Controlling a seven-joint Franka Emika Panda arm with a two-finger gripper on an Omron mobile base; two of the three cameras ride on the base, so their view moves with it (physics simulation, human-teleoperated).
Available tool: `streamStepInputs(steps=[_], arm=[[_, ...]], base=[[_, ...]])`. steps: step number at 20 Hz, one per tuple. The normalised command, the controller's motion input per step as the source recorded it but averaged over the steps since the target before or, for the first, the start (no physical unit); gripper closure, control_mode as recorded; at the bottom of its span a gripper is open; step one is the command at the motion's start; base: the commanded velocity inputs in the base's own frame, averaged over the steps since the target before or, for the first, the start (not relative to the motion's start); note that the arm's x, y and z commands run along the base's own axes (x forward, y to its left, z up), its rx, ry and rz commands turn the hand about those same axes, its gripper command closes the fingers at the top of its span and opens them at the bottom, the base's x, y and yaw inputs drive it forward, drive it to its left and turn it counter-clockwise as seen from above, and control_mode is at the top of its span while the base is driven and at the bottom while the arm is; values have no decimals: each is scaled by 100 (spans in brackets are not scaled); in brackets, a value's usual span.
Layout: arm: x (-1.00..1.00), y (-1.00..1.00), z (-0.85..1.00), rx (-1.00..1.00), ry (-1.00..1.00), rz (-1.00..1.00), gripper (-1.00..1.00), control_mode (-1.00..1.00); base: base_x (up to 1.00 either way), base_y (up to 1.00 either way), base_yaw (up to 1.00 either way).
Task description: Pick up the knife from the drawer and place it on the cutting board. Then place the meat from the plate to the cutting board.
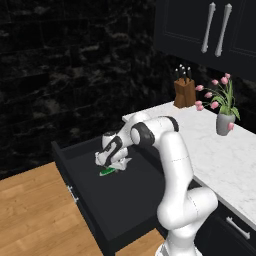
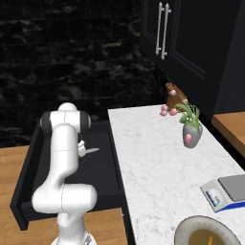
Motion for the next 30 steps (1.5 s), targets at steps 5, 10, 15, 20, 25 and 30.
streamStepInputs(steps=[5,10,15,20,25,30], arm=[[-79,0,47,0,0,0,100,-100],[-97,0,100,0,0,0,100,-100],[-99,0,100,0,0,3,100,-100],[-93,-25,100,0,-1,10,100,-100],[-85,-58,100,0,0,20,100,-100],[-50,-85,92,2,0,22,100,-100]], base=[[0,0,0],[0,0,0],[0,0,0],[0,0,0],[0,0,0],[0,0,0]])
